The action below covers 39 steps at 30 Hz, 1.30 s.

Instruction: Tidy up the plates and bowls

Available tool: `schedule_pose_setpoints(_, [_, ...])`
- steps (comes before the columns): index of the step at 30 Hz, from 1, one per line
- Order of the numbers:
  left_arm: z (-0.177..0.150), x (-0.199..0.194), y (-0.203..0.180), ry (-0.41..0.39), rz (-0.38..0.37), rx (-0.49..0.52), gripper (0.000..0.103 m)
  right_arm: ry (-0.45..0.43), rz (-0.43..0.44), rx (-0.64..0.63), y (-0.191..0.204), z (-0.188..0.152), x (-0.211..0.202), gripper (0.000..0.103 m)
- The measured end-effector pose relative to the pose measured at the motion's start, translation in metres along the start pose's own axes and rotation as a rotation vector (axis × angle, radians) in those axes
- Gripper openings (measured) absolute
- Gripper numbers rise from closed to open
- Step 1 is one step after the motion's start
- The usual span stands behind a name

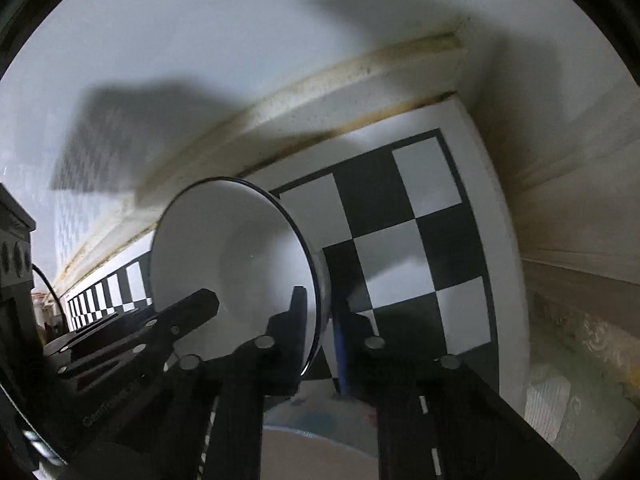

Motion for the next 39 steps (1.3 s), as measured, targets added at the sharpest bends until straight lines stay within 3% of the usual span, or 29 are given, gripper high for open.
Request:
schedule_pose_setpoints(10, [-0.008,-0.018,-0.011,-0.047,0.039,0.022,0.016,-0.033,-0.020,-0.048,0.013,-0.009,-0.002,0.010])
schedule_pose_setpoints(22, [-0.059,-0.098,-0.017,-0.132,0.044,0.061,0.016,-0.111,0.024,-0.092,0.030,-0.037,-0.061,0.009])
schedule_pose_setpoints(29, [-0.109,-0.147,-0.032,-0.186,0.037,0.087,0.016,-0.167,0.048,-0.121,0.041,-0.086,-0.105,0.009])
schedule_pose_setpoints(39, [-0.202,-0.186,-0.033,-0.199,0.019,0.141,0.016,-0.216,0.046,-0.136,0.043,-0.195,-0.144,0.009])
Point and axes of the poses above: each gripper's, at about its wrist camera, not at the fingertips, and x roughly the way its jaws point, y to its left, z to its top, the point moved 1 cm from there along x, roughly the way its jaws point, and after that the axes turned 7 degrees about x, right-handed, at the moved point
